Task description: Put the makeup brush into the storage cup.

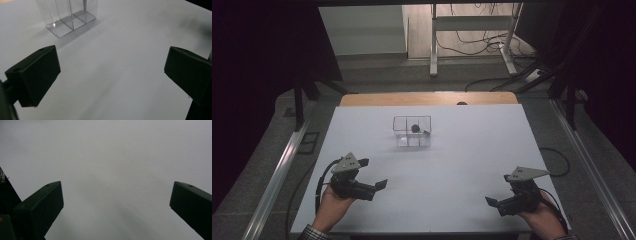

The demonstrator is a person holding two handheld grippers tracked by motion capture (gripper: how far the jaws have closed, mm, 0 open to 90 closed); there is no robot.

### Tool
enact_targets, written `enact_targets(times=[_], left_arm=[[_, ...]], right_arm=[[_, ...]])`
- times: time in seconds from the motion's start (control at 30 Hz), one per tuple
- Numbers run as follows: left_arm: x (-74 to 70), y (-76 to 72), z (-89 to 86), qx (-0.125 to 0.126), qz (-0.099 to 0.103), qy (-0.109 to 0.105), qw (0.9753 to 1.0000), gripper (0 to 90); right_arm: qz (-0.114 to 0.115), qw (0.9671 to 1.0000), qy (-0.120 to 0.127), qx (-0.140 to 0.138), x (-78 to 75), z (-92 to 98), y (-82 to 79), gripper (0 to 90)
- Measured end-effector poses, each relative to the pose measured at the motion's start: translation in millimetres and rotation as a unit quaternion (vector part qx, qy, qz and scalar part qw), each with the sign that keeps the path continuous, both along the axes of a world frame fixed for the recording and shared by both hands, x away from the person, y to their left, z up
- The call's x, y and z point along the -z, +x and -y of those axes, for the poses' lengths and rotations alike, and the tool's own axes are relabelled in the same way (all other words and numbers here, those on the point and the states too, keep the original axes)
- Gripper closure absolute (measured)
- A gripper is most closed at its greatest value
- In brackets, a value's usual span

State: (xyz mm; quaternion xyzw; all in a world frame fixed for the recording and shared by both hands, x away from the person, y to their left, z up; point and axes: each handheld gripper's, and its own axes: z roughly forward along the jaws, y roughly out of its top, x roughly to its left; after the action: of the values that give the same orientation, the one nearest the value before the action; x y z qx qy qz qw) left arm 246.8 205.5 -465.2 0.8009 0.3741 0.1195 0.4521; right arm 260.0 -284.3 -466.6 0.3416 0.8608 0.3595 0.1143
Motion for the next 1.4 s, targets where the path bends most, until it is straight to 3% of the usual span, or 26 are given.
enact_targets(times=[1.4], left_arm=[[10.3,-24.2,-34.3,-0.050,-0.007,0.026,0.9984,0.8]], right_arm=[[-0.003,1.0000,0.003,0.002,0.5,-0.4,-0.2,0.0]])
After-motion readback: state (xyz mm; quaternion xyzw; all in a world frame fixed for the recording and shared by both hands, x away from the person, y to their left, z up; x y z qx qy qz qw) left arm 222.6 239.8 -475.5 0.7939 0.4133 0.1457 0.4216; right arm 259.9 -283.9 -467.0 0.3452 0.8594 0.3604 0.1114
